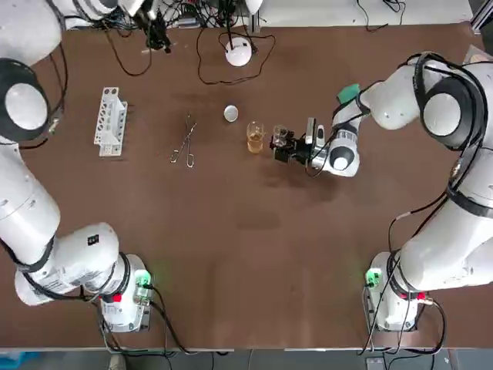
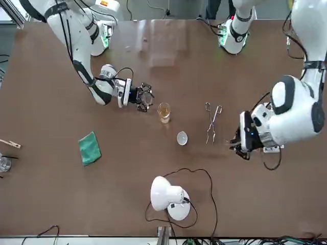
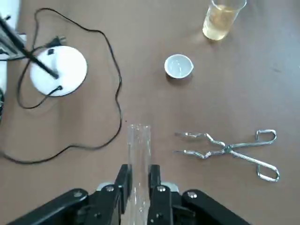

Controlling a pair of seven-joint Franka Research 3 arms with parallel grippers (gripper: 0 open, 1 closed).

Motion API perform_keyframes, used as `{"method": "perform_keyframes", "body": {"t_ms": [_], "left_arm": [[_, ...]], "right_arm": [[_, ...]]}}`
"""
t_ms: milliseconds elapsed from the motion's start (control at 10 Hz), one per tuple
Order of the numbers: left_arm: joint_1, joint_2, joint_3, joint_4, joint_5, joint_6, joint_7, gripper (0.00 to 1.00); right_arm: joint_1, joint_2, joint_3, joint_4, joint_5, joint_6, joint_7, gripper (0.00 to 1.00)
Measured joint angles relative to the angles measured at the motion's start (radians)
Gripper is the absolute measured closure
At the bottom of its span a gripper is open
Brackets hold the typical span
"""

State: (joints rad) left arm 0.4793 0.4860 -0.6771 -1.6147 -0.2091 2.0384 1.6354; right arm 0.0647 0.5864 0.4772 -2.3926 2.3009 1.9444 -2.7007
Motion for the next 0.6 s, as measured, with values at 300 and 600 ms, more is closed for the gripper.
{"method": "perform_keyframes", "body": {"t_ms": [300,600], "left_arm": [[0.346,0.061,-0.226,-0.045,-0.077,-0.053,0.101,0.79],[0.532,0.156,-0.288,-0.049,-0.165,-0.142,0.250,0.79]], "right_arm": [[0.000,-0.041,0.067,0.002,0.077,0.041,0.041,0.61],[0.000,-0.059,0.125,0.016,0.145,0.082,0.080,0.61]]}}
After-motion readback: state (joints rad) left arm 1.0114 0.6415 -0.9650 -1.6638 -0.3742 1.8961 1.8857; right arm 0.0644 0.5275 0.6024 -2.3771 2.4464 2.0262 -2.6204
